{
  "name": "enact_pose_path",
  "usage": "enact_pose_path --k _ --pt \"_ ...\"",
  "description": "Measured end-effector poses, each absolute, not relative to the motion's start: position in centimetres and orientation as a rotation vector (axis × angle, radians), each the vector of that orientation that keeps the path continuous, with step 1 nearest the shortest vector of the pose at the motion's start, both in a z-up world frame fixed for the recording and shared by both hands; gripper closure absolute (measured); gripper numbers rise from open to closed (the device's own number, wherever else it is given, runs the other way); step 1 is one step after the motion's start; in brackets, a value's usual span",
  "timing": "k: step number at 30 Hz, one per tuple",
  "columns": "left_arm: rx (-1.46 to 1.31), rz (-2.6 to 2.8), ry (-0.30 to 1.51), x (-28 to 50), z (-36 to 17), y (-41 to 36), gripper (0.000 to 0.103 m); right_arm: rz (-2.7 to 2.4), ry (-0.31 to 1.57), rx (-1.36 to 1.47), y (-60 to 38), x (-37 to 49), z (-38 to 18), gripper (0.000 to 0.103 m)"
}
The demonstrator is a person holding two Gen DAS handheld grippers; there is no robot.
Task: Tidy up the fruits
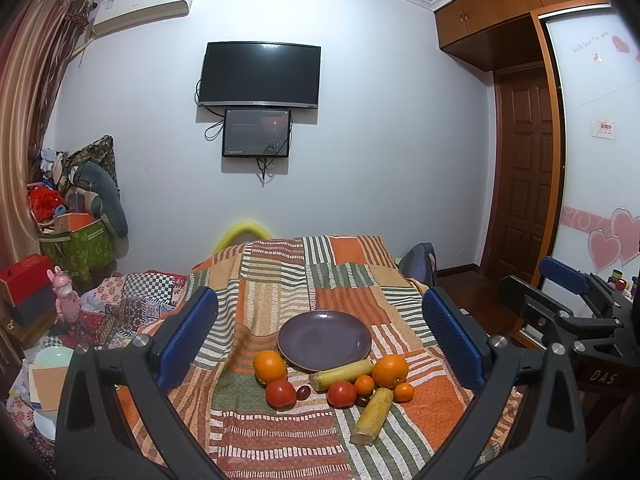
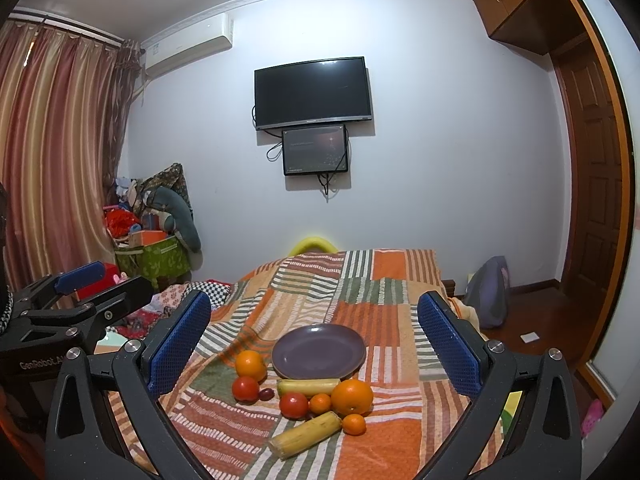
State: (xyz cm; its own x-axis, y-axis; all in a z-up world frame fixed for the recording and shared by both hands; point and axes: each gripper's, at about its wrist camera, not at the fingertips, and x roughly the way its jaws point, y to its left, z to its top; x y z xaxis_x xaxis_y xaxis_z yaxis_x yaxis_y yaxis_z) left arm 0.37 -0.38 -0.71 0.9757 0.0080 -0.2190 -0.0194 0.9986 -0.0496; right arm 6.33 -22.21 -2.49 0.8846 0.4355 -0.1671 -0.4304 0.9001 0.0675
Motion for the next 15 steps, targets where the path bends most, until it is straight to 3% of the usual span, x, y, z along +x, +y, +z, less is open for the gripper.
enact_pose_path --k 15 --pt "-0.037 0.029 0.229 0.87 -1.08 -0.32 0.000 0.445 0.193 0.041 -22.25 7.13 -3.12 0.000"
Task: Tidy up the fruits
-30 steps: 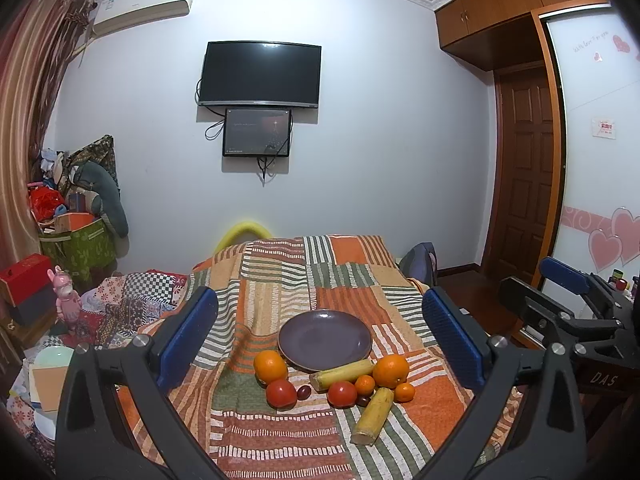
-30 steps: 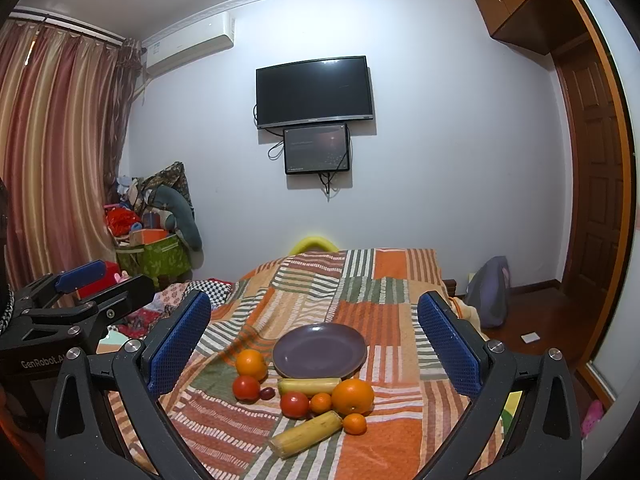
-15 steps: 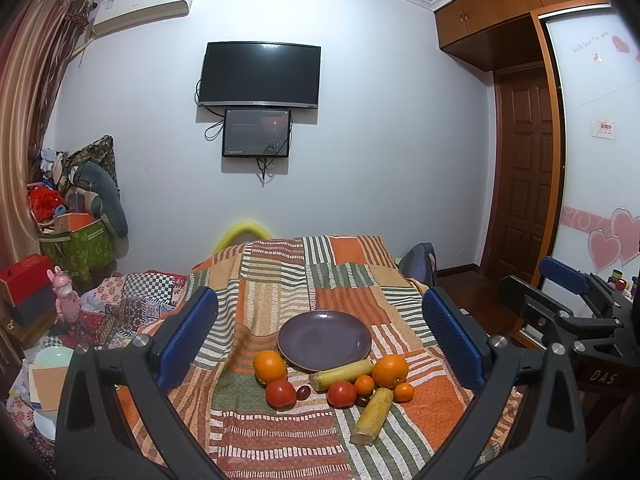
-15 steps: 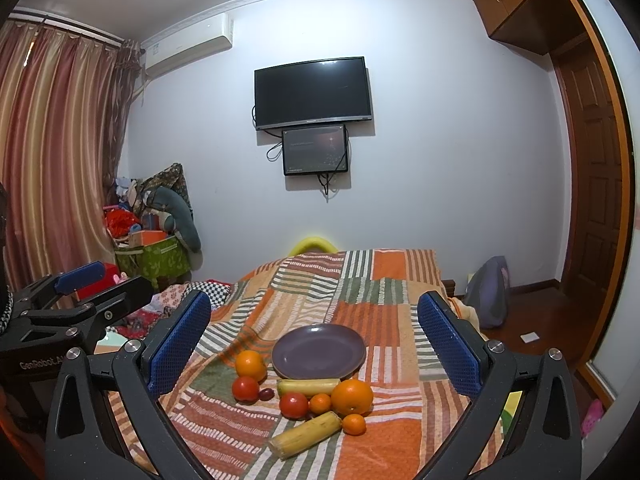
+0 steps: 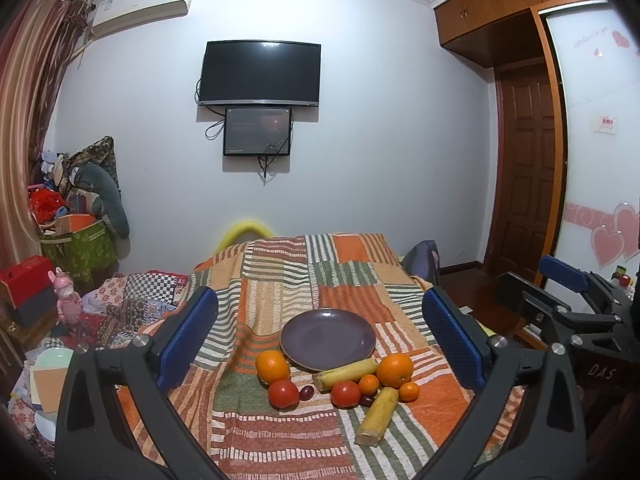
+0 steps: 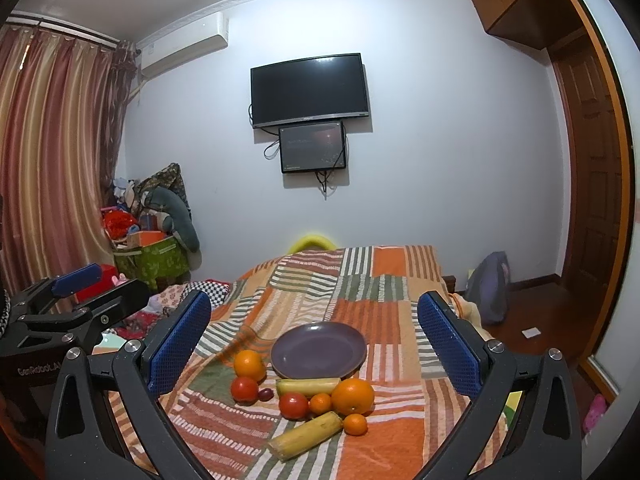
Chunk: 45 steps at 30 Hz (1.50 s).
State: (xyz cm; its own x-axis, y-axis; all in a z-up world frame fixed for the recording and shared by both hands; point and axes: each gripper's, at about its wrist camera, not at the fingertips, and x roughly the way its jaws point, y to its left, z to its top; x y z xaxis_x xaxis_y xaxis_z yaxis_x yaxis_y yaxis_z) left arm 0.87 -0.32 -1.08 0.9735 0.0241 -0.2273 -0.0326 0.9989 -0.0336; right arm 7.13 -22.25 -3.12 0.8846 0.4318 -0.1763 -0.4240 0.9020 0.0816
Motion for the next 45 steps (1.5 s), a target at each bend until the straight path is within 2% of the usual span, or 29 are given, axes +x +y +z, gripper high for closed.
enact_pose_path --k 2,6,8,12,14,17,19,33,37,45 --pt "-0.031 0.034 0.243 1.4 -1.4 -0.3 0.002 0.459 0.205 0.051 -22.3 7.5 -3.4 0.000" --pt "-0.038 0.025 0.288 2.8 -2.2 0.2 0.014 0.463 0.236 0.058 -22.2 8.5 -4.1 0.003" --pt "-0.046 0.030 0.312 3.7 -2.7 0.6 0.015 0.462 0.254 0.047 -22.0 9.0 -4.6 0.013" --pt "-0.058 0.041 0.356 5.4 -3.9 1.4 0.020 0.470 0.306 0.043 -21.9 10.5 -5.8 0.021" --pt "-0.058 0.045 0.376 6.3 -4.4 1.7 0.021 0.478 0.342 0.046 -21.9 11.6 -6.5 0.029" --pt "-0.048 0.051 0.417 8.0 -5.5 2.5 0.031 0.490 0.403 0.043 -21.8 13.4 -7.7 0.040" --pt "-0.055 0.059 0.454 9.4 -6.5 3.2 0.034 0.488 0.441 0.034 -21.9 14.4 -8.6 0.041" --pt "-0.139 0.051 0.772 19.0 -15.4 8.5 0.034 0.467 0.667 -0.029 -21.5 20.5 -13.8 0.041" --pt "-0.154 0.033 0.851 21.4 -17.7 8.8 0.034 0.467 0.734 -0.049 -21.3 22.0 -15.7 0.036" --pt "-0.168 0.031 0.926 24.5 -20.5 8.9 0.033 0.486 0.834 -0.049 -21.0 23.2 -18.0 0.035"
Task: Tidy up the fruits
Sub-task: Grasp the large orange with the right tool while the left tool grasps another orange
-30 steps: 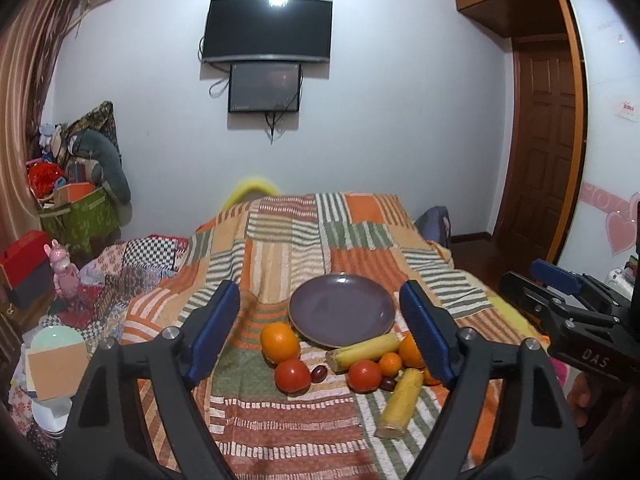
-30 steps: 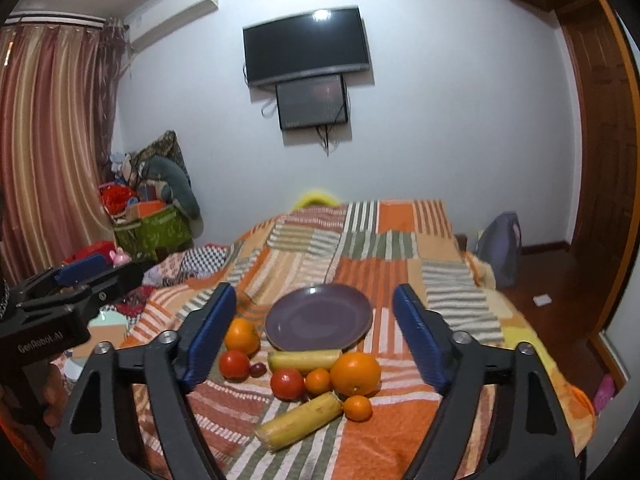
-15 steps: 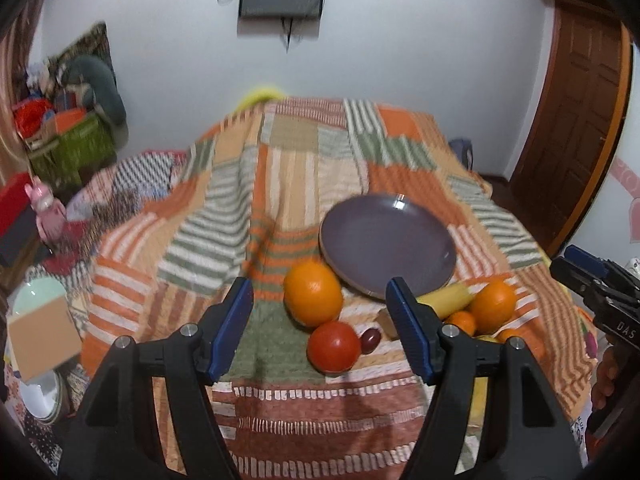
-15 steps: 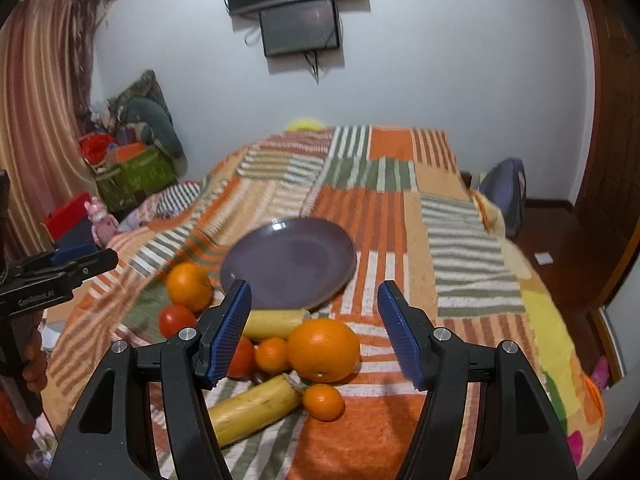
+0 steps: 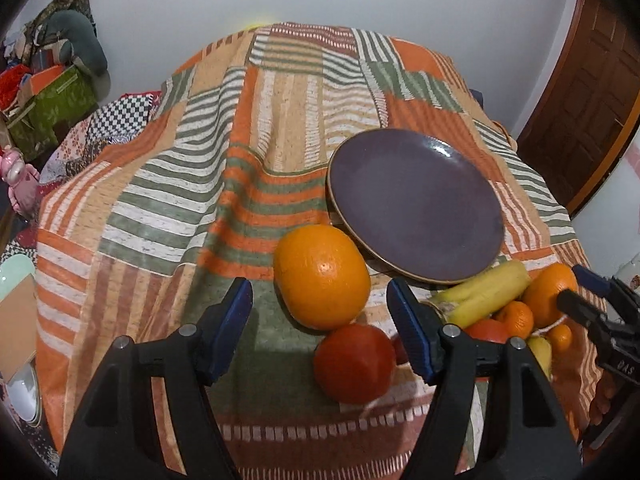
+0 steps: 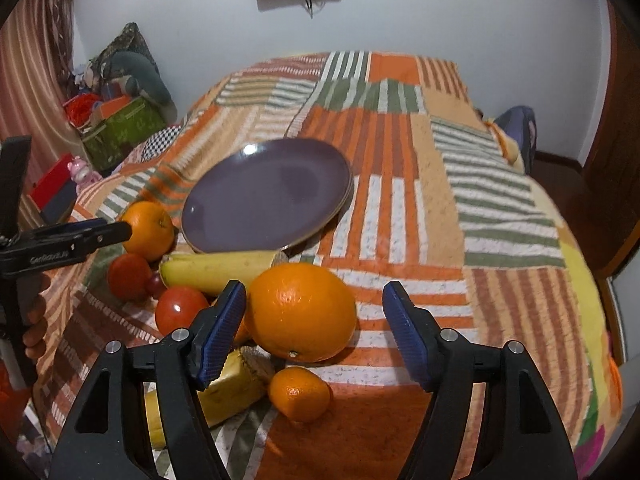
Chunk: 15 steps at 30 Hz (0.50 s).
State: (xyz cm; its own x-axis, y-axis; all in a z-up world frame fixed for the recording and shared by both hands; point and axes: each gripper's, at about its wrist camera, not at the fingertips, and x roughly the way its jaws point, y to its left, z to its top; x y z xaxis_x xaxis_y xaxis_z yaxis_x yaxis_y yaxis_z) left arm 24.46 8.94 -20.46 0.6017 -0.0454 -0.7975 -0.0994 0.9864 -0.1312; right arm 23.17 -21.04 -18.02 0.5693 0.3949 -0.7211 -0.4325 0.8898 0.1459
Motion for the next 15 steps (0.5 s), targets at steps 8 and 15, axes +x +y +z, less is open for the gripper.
enact_pose_path --k 8,15 --pt "-0.197 -0.003 0.977 26.5 -22.4 8.8 0.032 0.507 0.883 -0.056 -20.3 23.8 -19.4 0.031" --pt "-0.217 0.011 0.962 27.1 -23.1 9.1 0.035 0.530 0.897 -0.034 -20.4 24.0 -19.6 0.039"
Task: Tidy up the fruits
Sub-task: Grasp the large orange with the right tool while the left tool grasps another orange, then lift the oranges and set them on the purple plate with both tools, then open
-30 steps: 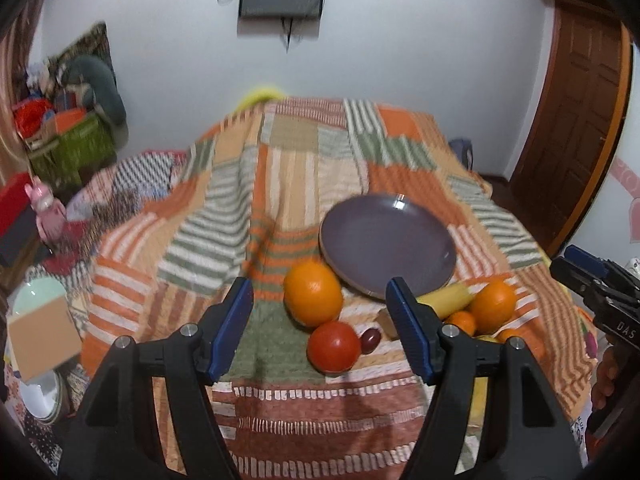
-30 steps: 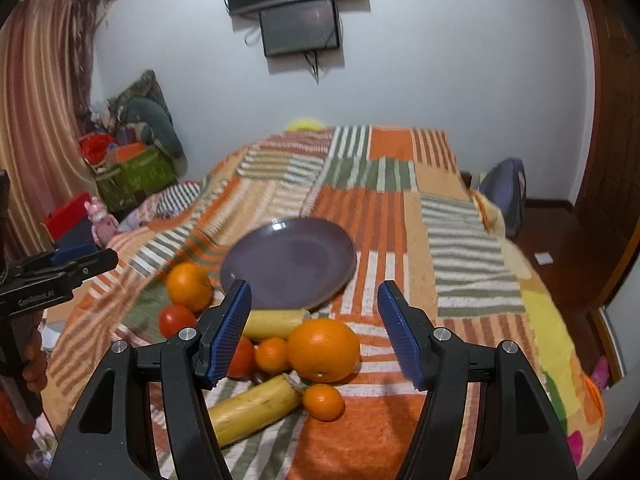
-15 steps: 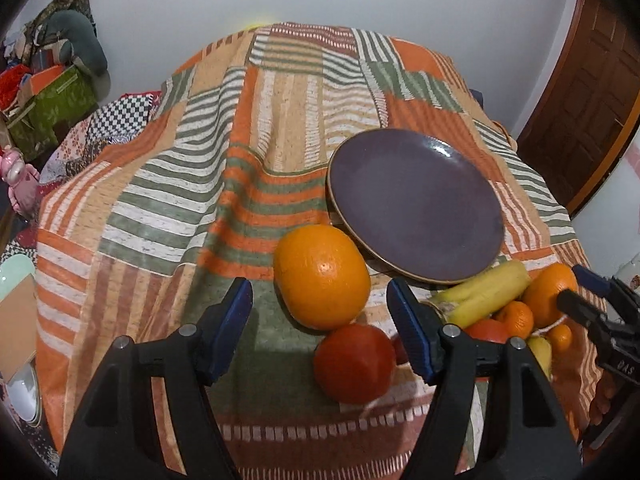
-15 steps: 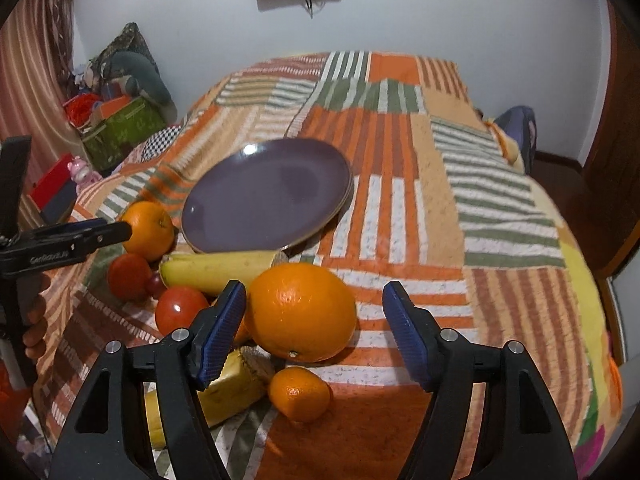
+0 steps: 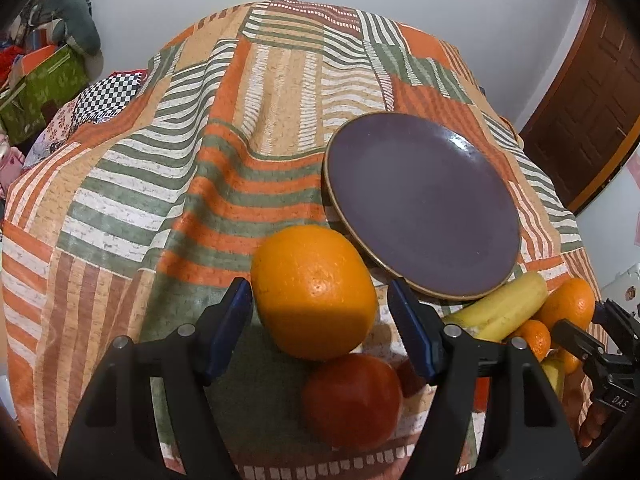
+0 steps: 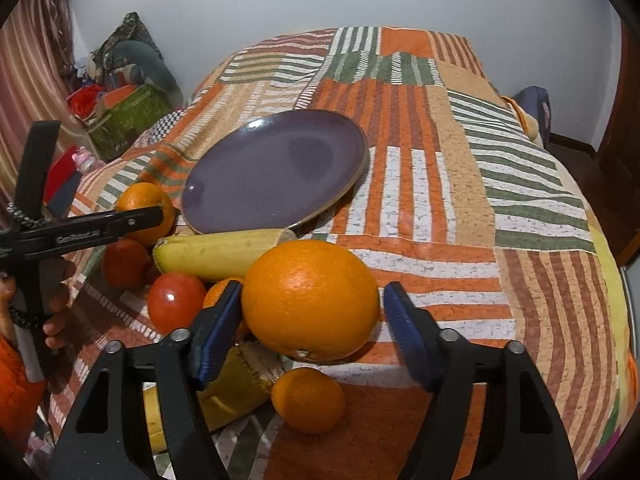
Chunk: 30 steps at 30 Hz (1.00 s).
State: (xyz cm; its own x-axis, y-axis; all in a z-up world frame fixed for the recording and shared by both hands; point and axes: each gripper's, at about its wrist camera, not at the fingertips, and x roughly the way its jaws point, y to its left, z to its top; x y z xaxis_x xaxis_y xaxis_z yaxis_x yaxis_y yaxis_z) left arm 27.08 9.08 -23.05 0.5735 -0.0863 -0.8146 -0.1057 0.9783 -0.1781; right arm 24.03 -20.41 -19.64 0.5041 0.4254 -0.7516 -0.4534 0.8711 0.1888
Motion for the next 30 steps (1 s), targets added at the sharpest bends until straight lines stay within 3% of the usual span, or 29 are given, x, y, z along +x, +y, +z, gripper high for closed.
enact_pose_path --k 2,13,30 --pt "-0.203 0.022 0.958 27.1 -23.0 9.2 0.042 0.526 0.895 -0.041 -20.2 23.9 -19.6 0.040" --pt "-0.205 -0.004 0.949 26.1 -21.1 9.1 0.043 0.511 0.846 -0.024 -20.4 23.8 -17.1 0.040" --pt "-0.131 -0.032 0.760 24.4 -11.0 7.6 0.043 0.485 0.605 -0.045 -19.5 26.1 -8.3 0.040"
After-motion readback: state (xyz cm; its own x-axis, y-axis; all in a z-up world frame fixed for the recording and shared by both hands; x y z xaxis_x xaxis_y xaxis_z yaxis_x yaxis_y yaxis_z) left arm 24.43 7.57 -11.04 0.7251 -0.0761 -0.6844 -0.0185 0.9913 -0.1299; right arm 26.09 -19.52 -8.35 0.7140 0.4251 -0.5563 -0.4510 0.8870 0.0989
